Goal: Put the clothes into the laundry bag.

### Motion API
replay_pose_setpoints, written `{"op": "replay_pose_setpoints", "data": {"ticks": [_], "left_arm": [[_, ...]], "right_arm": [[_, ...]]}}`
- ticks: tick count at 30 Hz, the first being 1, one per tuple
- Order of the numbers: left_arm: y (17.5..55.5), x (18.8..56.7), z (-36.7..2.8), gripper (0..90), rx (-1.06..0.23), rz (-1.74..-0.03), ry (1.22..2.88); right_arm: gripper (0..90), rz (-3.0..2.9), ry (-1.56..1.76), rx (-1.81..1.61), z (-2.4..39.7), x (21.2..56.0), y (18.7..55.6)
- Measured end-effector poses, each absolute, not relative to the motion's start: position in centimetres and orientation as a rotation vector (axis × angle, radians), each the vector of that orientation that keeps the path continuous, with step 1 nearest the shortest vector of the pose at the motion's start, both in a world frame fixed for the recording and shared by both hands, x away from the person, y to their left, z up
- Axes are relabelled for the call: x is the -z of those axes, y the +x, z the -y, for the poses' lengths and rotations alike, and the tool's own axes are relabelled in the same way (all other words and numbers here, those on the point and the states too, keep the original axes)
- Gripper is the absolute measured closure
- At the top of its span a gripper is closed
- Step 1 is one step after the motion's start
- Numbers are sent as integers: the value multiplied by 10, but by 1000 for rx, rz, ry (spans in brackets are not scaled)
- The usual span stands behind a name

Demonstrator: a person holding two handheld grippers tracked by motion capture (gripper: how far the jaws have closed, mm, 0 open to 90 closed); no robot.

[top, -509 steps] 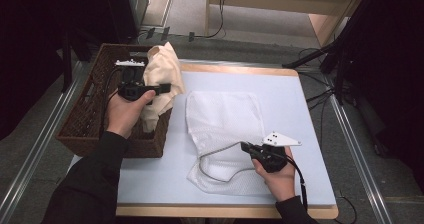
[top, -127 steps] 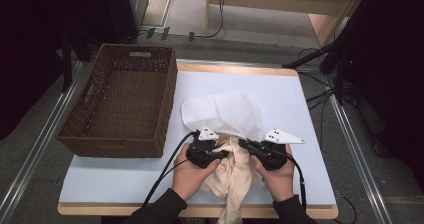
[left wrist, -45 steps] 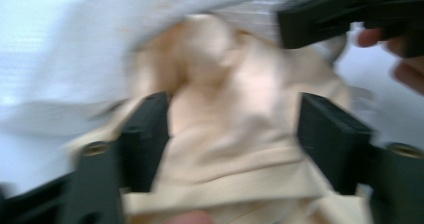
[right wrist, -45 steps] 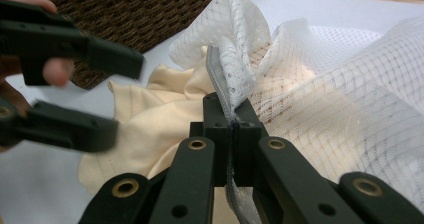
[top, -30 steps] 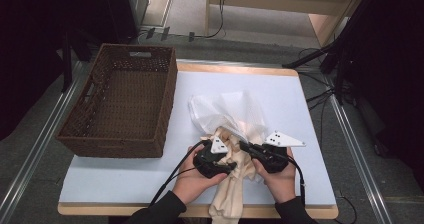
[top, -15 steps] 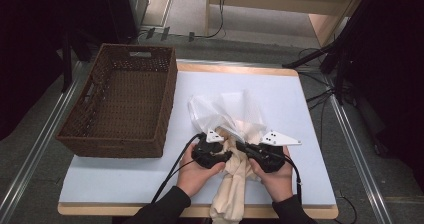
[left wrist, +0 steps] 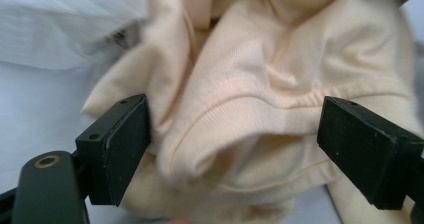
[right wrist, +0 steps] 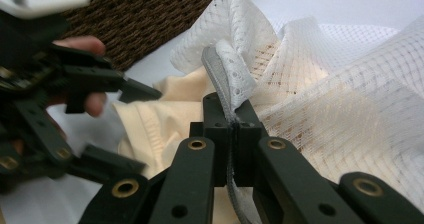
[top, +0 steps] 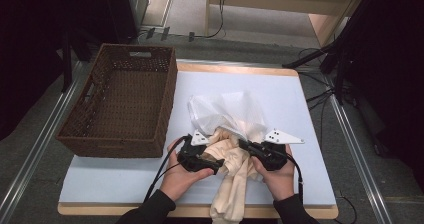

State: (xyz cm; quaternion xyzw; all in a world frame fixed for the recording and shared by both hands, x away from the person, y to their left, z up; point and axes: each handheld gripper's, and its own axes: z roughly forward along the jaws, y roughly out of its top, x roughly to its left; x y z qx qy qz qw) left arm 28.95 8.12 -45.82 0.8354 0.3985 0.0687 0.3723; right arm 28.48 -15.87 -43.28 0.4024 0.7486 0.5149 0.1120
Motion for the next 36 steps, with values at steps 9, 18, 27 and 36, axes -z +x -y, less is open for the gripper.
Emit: {"op": "replay_pose_setpoints", "data": {"ticks": [9, 18, 27, 36], "left_arm": [[282, 442, -74, 781, -234, -947, 2118], [298, 445, -46, 766, -269, -948, 2124], [292, 444, -54, 579, -208, -940, 2032], [290, 457, -25, 442, -264, -922, 2183]], "right_arm": [[885, -2202, 1171, -1541, 160, 436, 283], [886, -2182, 1193, -1568, 170, 433, 281], [885, -2182, 1198, -1534, 178, 433, 280], [885, -2187, 1204, -1533, 174, 434, 280]]}}
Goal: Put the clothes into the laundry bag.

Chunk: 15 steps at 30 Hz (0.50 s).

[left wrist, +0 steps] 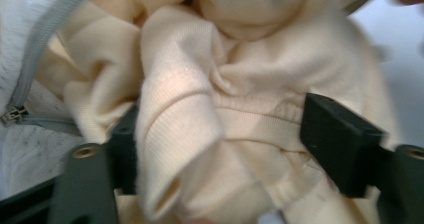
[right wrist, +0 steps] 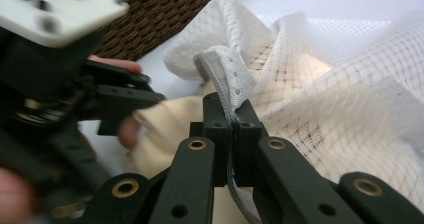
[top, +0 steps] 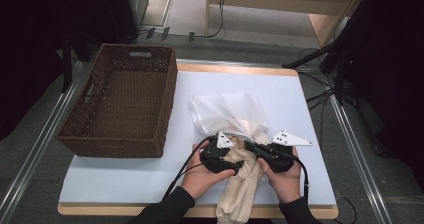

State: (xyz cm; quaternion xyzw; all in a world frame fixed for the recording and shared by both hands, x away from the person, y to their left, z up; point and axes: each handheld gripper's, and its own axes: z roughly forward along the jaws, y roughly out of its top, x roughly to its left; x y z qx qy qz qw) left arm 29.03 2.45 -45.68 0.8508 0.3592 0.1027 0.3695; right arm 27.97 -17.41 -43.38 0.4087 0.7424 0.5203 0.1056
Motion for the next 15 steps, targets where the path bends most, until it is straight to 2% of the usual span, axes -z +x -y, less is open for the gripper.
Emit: {"op": "replay_pose_setpoints", "data": {"ticks": [2, 3, 4, 7, 10, 12, 15], "left_arm": [[291, 453, -24, 700, -291, -941, 2165], [291, 451, -26, 769, -281, -947, 2156], [291, 448, -29, 796, -270, -947, 2132], [286, 435, -43, 814, -299, -984, 1977], [278, 430, -52, 815, -443, -1025, 1812], [285, 440, -44, 806, -442, -1021, 1850], [304, 466, -29, 768, -398, -1035, 2012]], "right_arm": [[885, -2188, 1198, -1535, 173, 433, 278], [885, -2187, 1193, -1537, 173, 432, 278], [885, -2184, 1194, -1538, 173, 431, 277], [885, -2175, 1188, -1556, 172, 428, 276], [885, -2165, 1165, -1588, 172, 423, 274], [885, -2168, 1145, -1587, 172, 420, 272], [885, -2178, 1159, -1569, 173, 424, 274]]}}
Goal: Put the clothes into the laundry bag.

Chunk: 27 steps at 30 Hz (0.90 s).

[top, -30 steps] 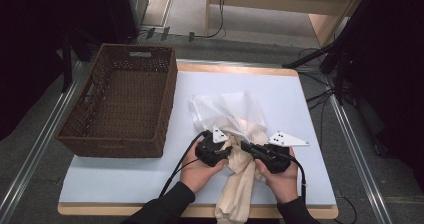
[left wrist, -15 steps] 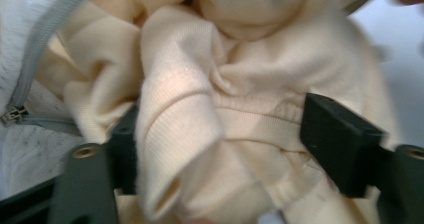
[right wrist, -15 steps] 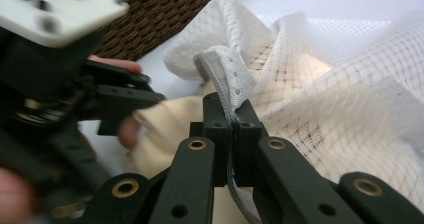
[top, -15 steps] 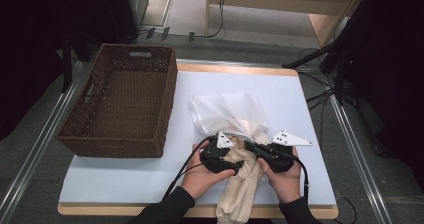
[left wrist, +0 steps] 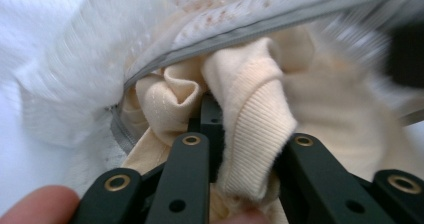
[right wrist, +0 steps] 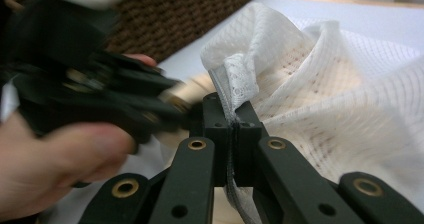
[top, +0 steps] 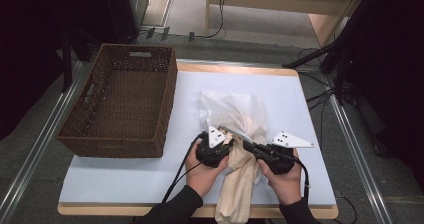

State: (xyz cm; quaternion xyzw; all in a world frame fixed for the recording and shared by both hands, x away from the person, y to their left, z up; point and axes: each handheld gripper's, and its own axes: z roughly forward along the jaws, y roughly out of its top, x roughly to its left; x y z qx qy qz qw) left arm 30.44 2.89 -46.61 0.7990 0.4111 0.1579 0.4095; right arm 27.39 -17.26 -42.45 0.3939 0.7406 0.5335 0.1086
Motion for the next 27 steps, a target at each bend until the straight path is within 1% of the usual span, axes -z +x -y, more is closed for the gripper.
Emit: {"op": "replay_pose_setpoints", "data": {"ticks": [2, 3, 5, 6, 8, 10, 11, 12, 14, 15, 16, 17, 18, 20, 22, 24, 27], "left_arm": [[306, 464, -30, 727, -371, -1011, 2013], [305, 462, -31, 687, -360, -999, 2019], [299, 451, -38, 588, -319, -939, 1992], [296, 447, -43, 517, -297, -924, 1978], [291, 440, -49, 465, -264, -899, 1953], [287, 440, -47, 406, -224, -870, 1960], [285, 441, -40, 370, -190, -844, 1995], [284, 444, -32, 317, -175, -828, 2045], [285, 455, -14, 224, -194, -842, 2174], [287, 462, -7, 205, -219, -879, 2214], [288, 467, -5, 229, -254, -915, 2223], [290, 468, -6, 311, -295, -943, 2209], [291, 468, -9, 434, -298, -966, 2181], [292, 464, -14, 613, -264, -968, 2149], [292, 457, -20, 659, -236, -972, 2101], [293, 449, -26, 668, -234, -996, 2024], [298, 445, -31, 663, -299, -1067, 1911]], "right_arm": [[885, -2178, 1192, -1565, 175, 430, 276], [885, -2183, 1200, -1551, 176, 432, 277], [885, -2182, 1208, -1546, 177, 433, 278], [885, -2178, 1216, -1545, 179, 433, 279], [885, -2172, 1227, -1544, 181, 433, 280], [884, -2167, 1234, -1544, 182, 433, 281], [884, -2164, 1239, -1546, 183, 433, 282], [884, -2164, 1248, -1549, 183, 434, 282], [884, -2169, 1238, -1544, 182, 433, 282], [884, -2171, 1240, -1544, 181, 433, 281], [884, -2172, 1235, -1546, 180, 433, 281], [884, -2173, 1233, -1548, 180, 433, 281], [884, -2173, 1230, -1549, 180, 432, 280], [884, -2172, 1226, -1558, 181, 432, 281], [884, -2168, 1226, -1564, 181, 432, 281], [885, -2156, 1222, -1579, 181, 429, 279], [885, -2140, 1195, -1599, 181, 422, 276]]}}
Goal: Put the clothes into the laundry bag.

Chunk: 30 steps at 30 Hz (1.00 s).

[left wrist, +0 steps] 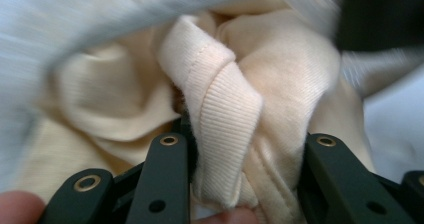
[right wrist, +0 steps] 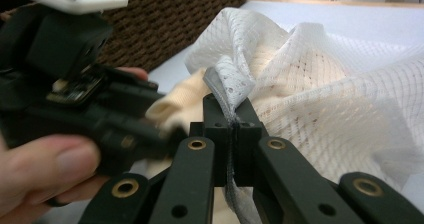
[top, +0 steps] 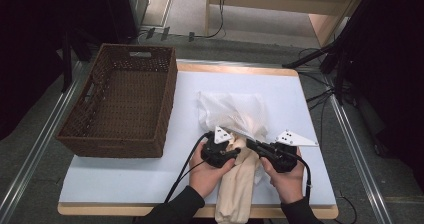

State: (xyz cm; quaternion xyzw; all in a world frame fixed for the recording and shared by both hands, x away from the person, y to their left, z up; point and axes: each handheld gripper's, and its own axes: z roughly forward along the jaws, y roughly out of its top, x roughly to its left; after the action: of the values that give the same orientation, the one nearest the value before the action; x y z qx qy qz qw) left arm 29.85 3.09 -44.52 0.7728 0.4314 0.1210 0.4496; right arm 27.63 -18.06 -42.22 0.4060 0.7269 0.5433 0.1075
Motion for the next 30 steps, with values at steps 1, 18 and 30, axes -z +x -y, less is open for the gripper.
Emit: {"op": "replay_pose_setpoints", "data": {"ticks": [1, 18, 30], "left_arm": [[302, 448, -31, 656, -334, -1091, 1903], [265, 449, -43, 320, -184, -982, 2085], [255, 465, -19, 747, -325, -888, 2254]], "right_arm": [[885, -2144, 1190, -1600, 180, 421, 275], [885, -2140, 1241, -1563, 190, 429, 282], [885, -2163, 1231, -1545, 182, 432, 282]]}}
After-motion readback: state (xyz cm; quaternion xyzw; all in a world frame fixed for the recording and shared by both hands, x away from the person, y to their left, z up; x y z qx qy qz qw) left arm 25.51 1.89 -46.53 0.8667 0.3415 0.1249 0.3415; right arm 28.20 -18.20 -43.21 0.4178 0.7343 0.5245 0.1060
